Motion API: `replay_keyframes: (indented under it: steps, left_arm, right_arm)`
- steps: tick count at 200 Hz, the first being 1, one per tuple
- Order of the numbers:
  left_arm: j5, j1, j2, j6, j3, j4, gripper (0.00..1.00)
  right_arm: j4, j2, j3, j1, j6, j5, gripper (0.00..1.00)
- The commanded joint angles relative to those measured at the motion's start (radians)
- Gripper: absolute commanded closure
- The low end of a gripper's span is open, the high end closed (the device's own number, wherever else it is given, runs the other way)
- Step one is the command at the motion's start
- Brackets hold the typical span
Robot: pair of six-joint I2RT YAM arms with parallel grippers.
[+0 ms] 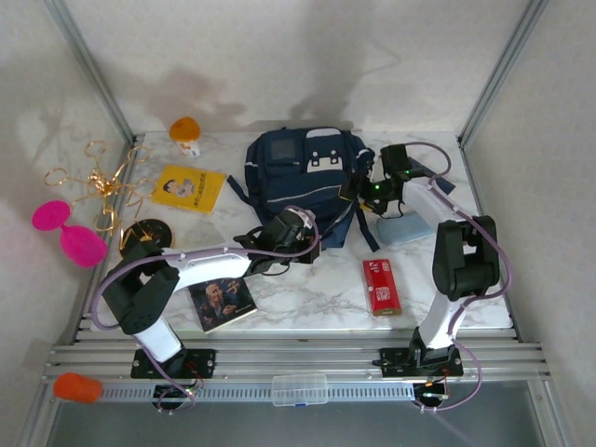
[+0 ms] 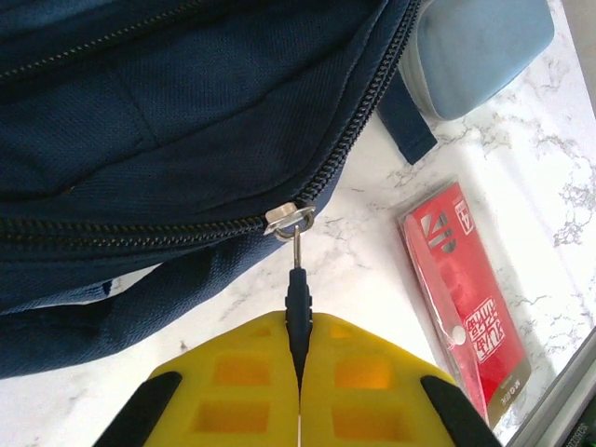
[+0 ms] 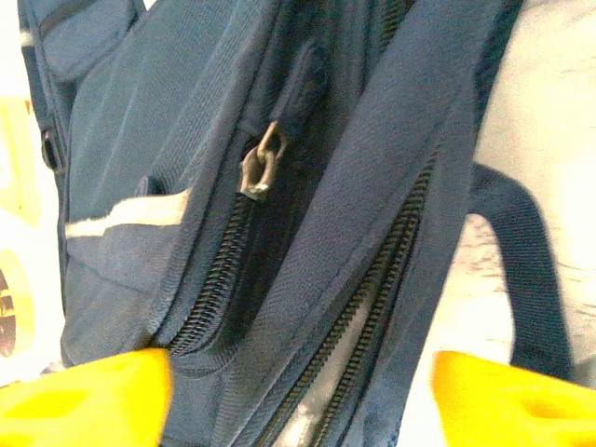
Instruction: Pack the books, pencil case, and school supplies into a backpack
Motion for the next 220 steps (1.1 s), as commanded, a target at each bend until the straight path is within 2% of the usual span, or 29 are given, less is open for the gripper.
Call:
replay_keyframes:
  steps: [1,14,30,55,74,93,112,135,189,200,220]
  left_arm:
    - [0.049,-0.01,0.022,-0.018,0.047,0.011,1.0]
    - [0.048,-0.01,0.03,-0.021,0.052,0.012,1.0]
    - [0.049,-0.01,0.036,-0.018,0.06,0.012,1.0]
    - [0.053,-0.01,0.044,-0.015,0.065,0.012,1.0]
    - [0.055,-0.01,0.044,-0.018,0.069,0.012,1.0]
    - [0.054,-0.012,0.039,-0.021,0.068,0.017,1.0]
    - [0.049,-0.012,0.034,-0.021,0.062,0.018,1.0]
    - [0.042,-0.012,0.036,-0.015,0.065,0.015,1.0]
    - [0.009,-0.01,0.015,-0.014,0.069,-0.016,1.0]
    - [-0.001,-0.01,0.002,-0.015,0.061,-0.031,1.0]
    - [-0.03,-0.009,-0.037,0.005,0.041,-0.095,1.0]
  right_arm:
    - [0.028,-0.095,-0.072,-0.004,0.082,0.048,0.08]
    - [0.05,-0.142,-0.152,0.013,0.151,0.031,0.02]
    - [0.096,-0.196,-0.24,0.044,0.244,0.0,0.01]
    - [0.27,-0.254,-0.362,0.121,0.441,-0.032,0.01]
    - [0.373,-0.245,-0.411,0.173,0.574,-0.007,0.03]
    - [0.449,-0.23,-0.436,0.21,0.665,0.052,0.09]
    - [0.477,-0.21,-0.427,0.235,0.694,0.125,0.21]
    - [0.483,-0.166,-0.387,0.246,0.677,0.134,0.35]
    - [0.427,-0.13,-0.295,0.293,0.53,0.136,0.94]
    - [0.405,-0.145,-0.293,0.296,0.478,0.135,1.0]
    - [0.336,-0.184,-0.292,0.278,0.357,0.125,1.0]
